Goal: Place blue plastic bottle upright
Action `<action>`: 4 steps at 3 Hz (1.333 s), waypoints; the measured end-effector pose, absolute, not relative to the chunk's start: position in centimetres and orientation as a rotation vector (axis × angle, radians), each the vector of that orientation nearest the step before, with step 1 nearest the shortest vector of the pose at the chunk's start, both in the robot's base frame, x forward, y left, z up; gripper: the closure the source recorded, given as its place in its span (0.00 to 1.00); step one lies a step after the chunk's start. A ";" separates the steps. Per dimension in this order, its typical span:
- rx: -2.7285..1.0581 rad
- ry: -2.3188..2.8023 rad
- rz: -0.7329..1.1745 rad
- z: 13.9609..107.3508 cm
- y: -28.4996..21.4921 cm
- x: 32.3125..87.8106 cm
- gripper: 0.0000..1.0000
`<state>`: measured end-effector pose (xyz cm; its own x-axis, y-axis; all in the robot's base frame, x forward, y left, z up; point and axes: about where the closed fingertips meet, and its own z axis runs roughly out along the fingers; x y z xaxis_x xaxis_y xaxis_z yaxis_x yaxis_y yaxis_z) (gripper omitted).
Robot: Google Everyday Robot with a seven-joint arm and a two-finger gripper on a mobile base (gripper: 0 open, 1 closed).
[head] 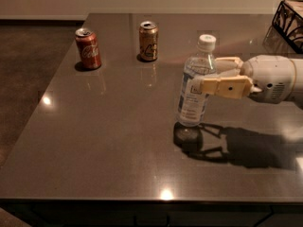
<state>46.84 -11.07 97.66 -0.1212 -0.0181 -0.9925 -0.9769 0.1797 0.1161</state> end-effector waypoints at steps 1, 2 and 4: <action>-1.057 1.366 1.139 96.8 -11.4 46.9 1.00; -1.084 1.349 1.130 96.0 -11.5 47.0 1.00; -1.136 1.346 1.118 95.0 -11.3 47.2 0.61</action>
Offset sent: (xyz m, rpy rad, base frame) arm 0.0043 -0.0113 -0.0293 -0.0132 -0.0723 0.0358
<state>47.16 -11.29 94.96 -0.0501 -0.0579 -0.9971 -0.9908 0.1286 0.0423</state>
